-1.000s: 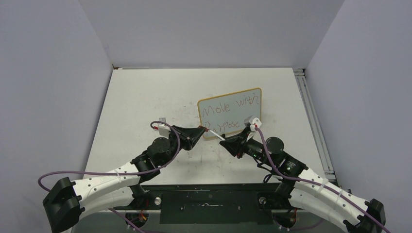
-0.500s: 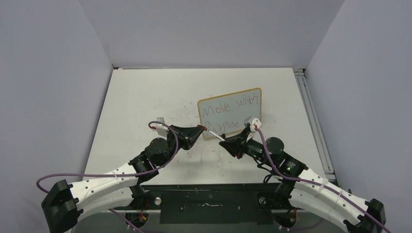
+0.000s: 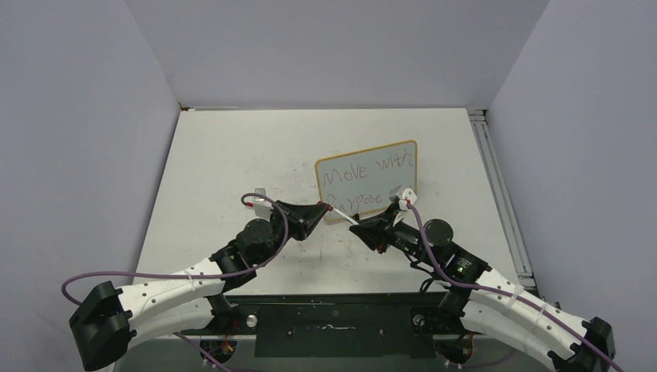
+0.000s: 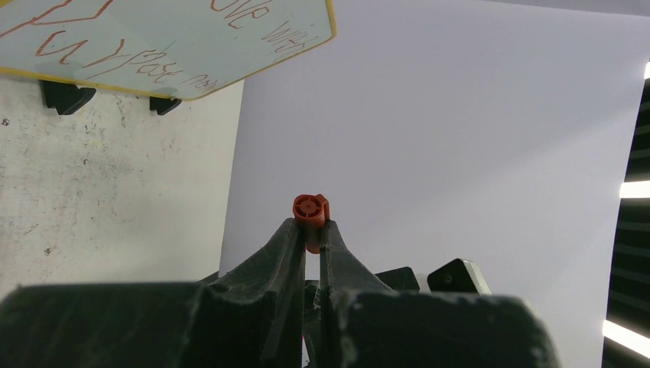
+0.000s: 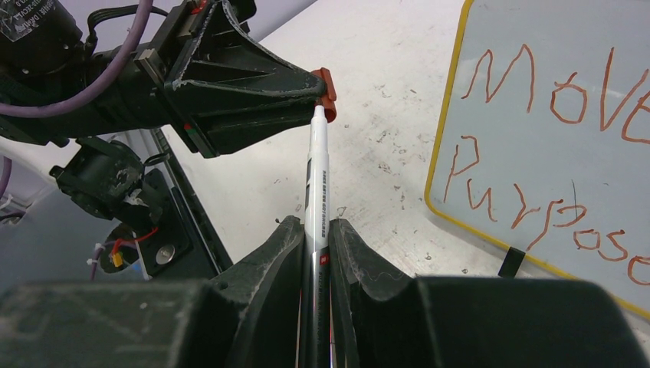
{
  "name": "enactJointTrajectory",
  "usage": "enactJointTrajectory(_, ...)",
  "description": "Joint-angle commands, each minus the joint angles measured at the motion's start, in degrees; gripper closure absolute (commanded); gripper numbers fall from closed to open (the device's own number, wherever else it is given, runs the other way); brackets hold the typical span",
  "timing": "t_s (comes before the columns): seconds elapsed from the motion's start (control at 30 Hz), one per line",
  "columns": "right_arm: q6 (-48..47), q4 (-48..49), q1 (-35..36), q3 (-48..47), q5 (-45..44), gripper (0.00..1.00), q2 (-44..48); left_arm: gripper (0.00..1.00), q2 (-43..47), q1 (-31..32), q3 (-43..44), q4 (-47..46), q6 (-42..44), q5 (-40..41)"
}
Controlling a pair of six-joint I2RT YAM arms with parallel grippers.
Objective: Write a sentence on the whiteboard
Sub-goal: Close the pen cap.
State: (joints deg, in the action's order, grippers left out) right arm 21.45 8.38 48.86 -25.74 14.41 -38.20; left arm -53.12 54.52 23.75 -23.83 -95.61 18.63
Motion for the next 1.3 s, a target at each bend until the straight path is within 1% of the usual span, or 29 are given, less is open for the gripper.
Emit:
enactJointTrajectory(0.0,-0.29,3.77,0.53,-0.5,-0.17,0.95,0.76,1.0,0.84,-0.37,-0.13,-3.32,-0.48,-0.21)
enactJointTrajectory(0.4,-0.15,4.62,0.55,-0.04,-0.18,0.95,0.21,1.0,2.91,-0.27,-0.02,-1.83,-0.13,0.35)
enactJointTrajectory(1.27,0.08,4.79,0.58,0.36,0.39,0.95,-0.08,1.0,2.12,-0.21,-0.02,-3.53,-0.81,0.71)
